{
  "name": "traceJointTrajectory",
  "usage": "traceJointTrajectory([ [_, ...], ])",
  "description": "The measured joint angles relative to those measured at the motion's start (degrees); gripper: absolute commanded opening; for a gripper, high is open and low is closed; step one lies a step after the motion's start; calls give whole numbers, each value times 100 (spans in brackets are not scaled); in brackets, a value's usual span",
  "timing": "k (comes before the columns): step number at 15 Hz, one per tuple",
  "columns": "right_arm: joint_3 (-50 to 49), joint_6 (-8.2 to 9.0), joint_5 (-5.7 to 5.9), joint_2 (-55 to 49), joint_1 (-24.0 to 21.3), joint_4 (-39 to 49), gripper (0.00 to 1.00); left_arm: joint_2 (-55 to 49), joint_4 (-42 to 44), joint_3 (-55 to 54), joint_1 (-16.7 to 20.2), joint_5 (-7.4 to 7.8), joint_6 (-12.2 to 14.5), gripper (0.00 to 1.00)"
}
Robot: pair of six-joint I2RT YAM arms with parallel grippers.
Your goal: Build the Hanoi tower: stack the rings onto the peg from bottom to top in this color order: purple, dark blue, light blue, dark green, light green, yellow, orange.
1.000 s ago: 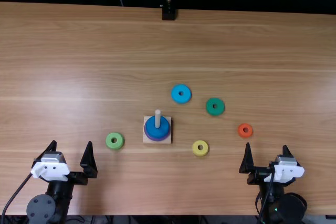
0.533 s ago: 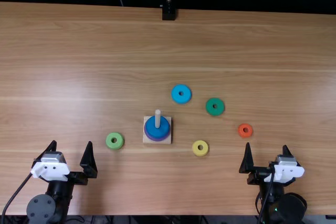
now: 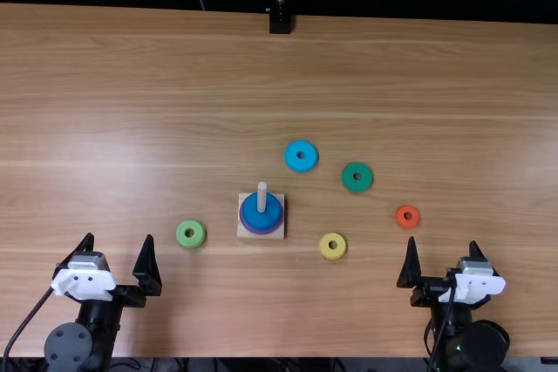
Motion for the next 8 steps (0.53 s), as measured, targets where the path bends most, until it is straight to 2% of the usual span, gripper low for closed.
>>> traceJointTrajectory([
  [2, 216, 2, -2, 0, 0, -153, 100, -2, 0, 0, 0, 0, 4, 100],
  [5, 1355, 7, -2, 151, 0, -44, 100, -2, 0, 0, 2, -2, 2, 100],
  [8, 2481, 9, 0, 1773, 146, -46, 100, -2, 0, 0, 2, 0, 4, 100],
])
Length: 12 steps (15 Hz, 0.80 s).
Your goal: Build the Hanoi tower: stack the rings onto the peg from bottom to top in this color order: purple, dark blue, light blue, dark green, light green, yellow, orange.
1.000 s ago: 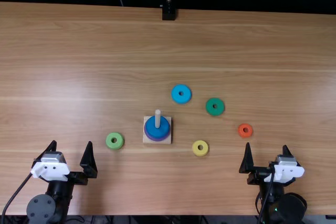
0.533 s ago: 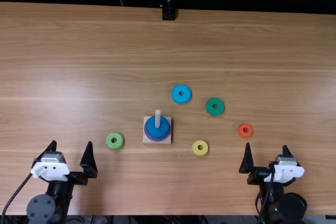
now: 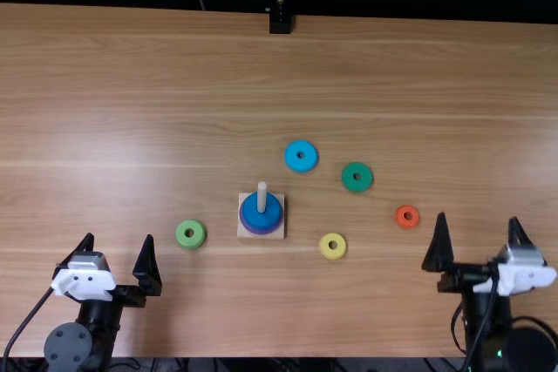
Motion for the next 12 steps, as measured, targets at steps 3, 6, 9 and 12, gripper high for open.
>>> traceJointTrajectory([
  [3, 949, -7, 0, 1370, 839, -129, 100, 0, 2, 0, -2, -2, 0, 100],
  [6, 1856, -9, -22, 2675, 1497, -319, 100, 0, 0, 0, 0, 0, 0, 100],
  [9, 2734, -13, -68, 4295, 1773, -680, 100, 0, 0, 0, -2, 0, 0, 100],
  [12, 3768, -24, -245, 5681, 1840, -1790, 100, 0, 0, 0, -2, -2, -2, 100],
])
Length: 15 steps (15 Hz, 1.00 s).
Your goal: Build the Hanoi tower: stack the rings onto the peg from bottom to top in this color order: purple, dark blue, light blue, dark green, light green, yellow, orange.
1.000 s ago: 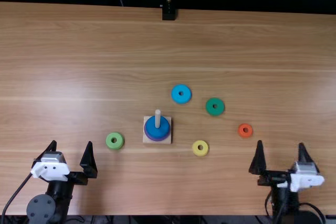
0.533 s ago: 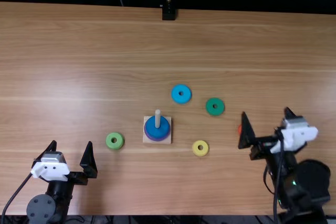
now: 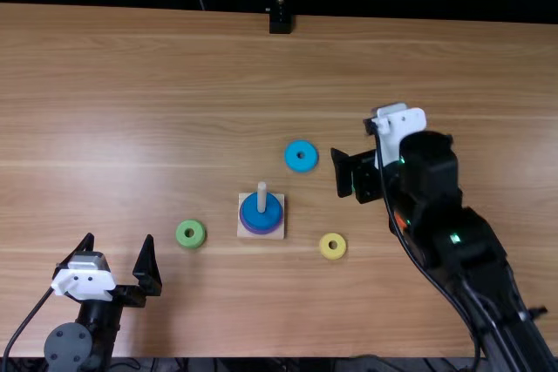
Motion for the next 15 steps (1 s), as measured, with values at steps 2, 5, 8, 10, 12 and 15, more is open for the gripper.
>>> traceJointTrajectory([
  [2, 662, 2, -11, 774, 192, -654, 100, 0, 0, 0, 0, 2, 2, 100],
  [5, 1318, 17, -98, 1838, 601, -986, 100, 2, 0, 0, 0, 2, 2, 100],
  [8, 1624, 17, -101, 2640, 601, -1038, 100, 0, 2, 0, 0, 2, 0, 100],
  [10, 1786, 17, -98, 2957, 599, -1045, 100, 2, 0, -2, 2, 2, 2, 100],
  [12, 2085, 26, -98, 3359, 599, -1047, 100, 0, 0, -2, 0, 2, 2, 100],
  [15, 2459, 37, -96, 3886, 599, -1051, 100, 2, 0, 0, 2, 2, 2, 100],
])
